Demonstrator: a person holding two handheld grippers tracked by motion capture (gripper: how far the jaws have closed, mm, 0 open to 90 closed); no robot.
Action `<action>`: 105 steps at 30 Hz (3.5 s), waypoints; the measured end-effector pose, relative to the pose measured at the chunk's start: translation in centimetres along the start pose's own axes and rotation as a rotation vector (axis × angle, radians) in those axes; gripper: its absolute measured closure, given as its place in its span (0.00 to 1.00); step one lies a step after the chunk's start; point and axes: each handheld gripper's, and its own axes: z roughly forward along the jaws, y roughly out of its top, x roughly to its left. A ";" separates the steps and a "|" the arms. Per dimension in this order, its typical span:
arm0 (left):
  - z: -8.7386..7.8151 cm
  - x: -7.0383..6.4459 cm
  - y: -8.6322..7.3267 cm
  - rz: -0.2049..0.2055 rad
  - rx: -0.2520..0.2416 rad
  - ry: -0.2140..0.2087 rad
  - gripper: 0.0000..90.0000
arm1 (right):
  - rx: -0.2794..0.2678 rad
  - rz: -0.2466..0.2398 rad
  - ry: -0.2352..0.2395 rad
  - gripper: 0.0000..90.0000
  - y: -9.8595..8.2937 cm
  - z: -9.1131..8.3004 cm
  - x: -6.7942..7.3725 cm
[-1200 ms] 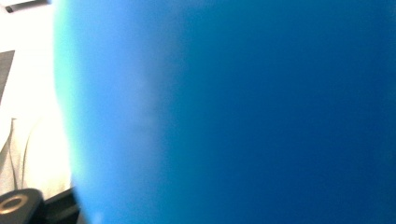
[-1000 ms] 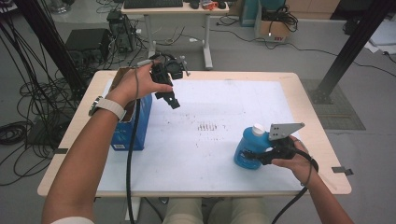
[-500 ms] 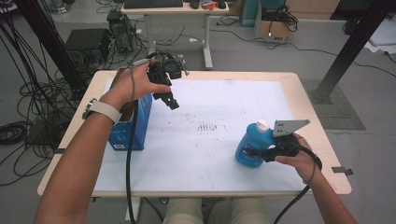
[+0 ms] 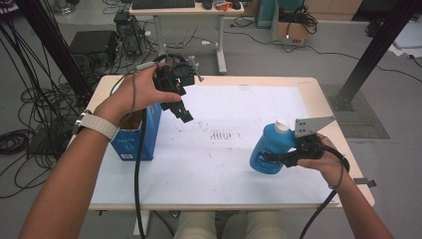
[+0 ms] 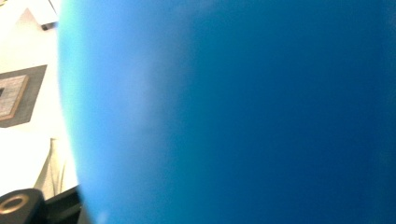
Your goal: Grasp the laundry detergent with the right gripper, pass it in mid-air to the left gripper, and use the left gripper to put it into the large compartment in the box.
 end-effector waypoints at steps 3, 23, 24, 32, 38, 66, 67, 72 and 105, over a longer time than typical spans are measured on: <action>-1.2 -1.5 0.6 0.030 -0.010 0.019 0.10 | 0.011 -0.017 0.027 0.48 1.0 0.1 0.3; -3.0 -5.5 3.7 0.120 -0.004 0.003 0.10 | 0.057 -0.124 0.123 0.48 5.1 0.1 1.1; -3.0 -5.5 3.7 0.120 -0.002 0.001 0.10 | 0.061 -0.140 0.135 0.48 5.6 0.1 1.1; -2.9 -6.1 4.3 0.156 0.008 -0.015 0.10 | 0.074 -0.177 0.183 0.48 6.9 1.0 1.1; -2.8 -6.6 4.8 0.173 0.018 -0.028 0.10 | 0.089 -0.218 0.220 0.48 7.6 1.8 1.0; -2.3 -7.3 7.3 0.196 0.034 -0.047 0.08 | 0.146 -0.306 0.275 0.48 9.0 4.8 0.5; -2.3 -7.3 7.3 0.196 0.034 -0.047 0.08 | 0.146 -0.306 0.275 0.48 9.0 4.8 0.5; -2.1 -7.4 7.7 0.196 0.018 -0.054 0.08 | 0.163 -0.243 0.263 0.48 9.2 4.9 0.8; -0.9 -7.8 9.7 0.196 -0.010 -0.060 0.06 | 0.168 -0.262 0.240 0.48 9.6 6.3 1.2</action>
